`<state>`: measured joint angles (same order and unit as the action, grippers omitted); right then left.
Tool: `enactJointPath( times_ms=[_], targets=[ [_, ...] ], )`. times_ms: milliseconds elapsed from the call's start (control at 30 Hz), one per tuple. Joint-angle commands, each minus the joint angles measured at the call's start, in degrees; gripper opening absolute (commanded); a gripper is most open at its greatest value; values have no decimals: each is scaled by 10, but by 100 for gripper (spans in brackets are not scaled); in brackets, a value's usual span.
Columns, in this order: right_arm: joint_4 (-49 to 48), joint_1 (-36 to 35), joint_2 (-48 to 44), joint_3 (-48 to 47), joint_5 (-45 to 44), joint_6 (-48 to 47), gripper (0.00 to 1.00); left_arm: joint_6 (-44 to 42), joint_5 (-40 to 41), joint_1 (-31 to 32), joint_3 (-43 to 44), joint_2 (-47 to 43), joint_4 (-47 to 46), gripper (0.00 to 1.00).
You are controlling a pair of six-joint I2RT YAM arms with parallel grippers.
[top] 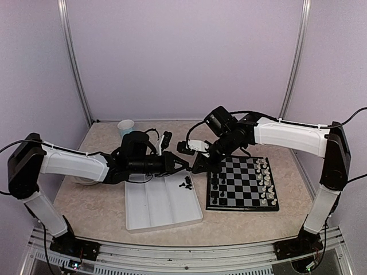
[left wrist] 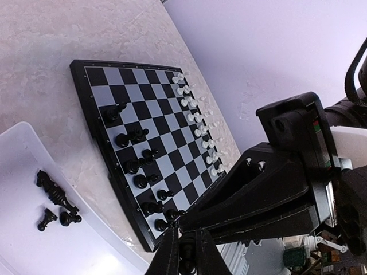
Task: Set up the chess pieces on the board
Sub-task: Pick up the pawn from the chess pile, then place the pawn at f7.
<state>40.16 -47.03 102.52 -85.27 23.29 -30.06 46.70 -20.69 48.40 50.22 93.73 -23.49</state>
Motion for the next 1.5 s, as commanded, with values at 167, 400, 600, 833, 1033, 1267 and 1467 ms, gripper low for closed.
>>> enactJointPath(
  times_ms=[167, 400, 600, 833, 1033, 1267, 1467],
  targets=[
    [-28, 30, -59, 85, -35, -8, 2, -57, 16, 7, 103, 42, 54, 2],
    [-51, 134, -163, 209, -39, -8, 2, -139, 40, 20, 280, 149, 179, 1],
    [-75, 223, -241, 289, -38, -1, 2, -216, 82, 51, 490, 285, 322, 0],
    [-109, 269, -297, 356, -44, 12, 3, -276, 169, 81, 723, 434, 477, 0],
    [-130, 289, -317, 391, -42, 18, 3, -304, 220, 97, 821, 511, 545, 1],
    [-141, 294, -327, 401, -35, 21, 4, -318, 233, 99, 844, 540, 552, 2],
    [-144, 294, -326, 404, -33, 21, 4, -326, 248, 100, 851, 556, 550, 3]
  ],
)
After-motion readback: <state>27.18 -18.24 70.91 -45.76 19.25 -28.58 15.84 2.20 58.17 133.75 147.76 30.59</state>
